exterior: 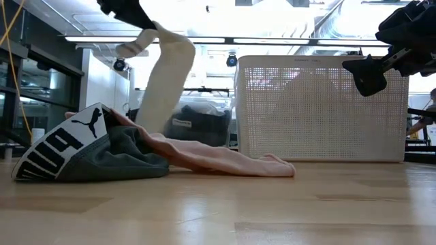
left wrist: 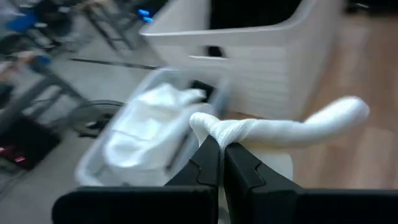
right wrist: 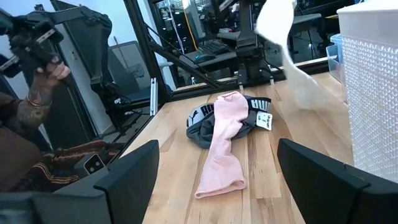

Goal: Pick & Place Cloths
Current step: Put the white sock into the left transparent bin

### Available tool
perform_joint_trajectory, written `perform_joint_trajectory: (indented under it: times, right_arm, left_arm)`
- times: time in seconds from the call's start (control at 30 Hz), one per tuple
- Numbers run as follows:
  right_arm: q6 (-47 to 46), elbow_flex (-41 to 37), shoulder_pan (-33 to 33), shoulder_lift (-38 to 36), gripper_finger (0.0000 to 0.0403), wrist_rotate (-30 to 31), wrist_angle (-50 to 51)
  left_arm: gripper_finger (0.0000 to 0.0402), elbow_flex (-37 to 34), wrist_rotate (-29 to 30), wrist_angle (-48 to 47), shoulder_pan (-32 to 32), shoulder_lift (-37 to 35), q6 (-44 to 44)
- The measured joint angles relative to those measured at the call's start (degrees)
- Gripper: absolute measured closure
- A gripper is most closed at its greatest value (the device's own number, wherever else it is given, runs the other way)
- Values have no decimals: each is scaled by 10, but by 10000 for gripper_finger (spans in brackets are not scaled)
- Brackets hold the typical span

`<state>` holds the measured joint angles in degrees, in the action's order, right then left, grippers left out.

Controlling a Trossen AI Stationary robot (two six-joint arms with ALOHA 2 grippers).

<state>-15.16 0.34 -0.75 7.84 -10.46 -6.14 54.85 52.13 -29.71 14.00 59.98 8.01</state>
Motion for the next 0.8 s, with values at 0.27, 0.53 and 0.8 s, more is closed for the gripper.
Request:
perform_joint_trajectory:
  times: [0.27, 0.53, 0.8]
  right_arm:
    - [0, 0, 0, 0, 85, 0, 0]
    - [0, 0, 0, 0, 85, 0, 0]
    - [0, 0, 0, 0, 85, 0, 0]
  left_arm:
    - [402, 0, 145, 22, -1, -45, -17]
    - [402, 0, 301, 64, -1, -80, -73]
    - [401, 0, 380, 56, -32, -115, -91]
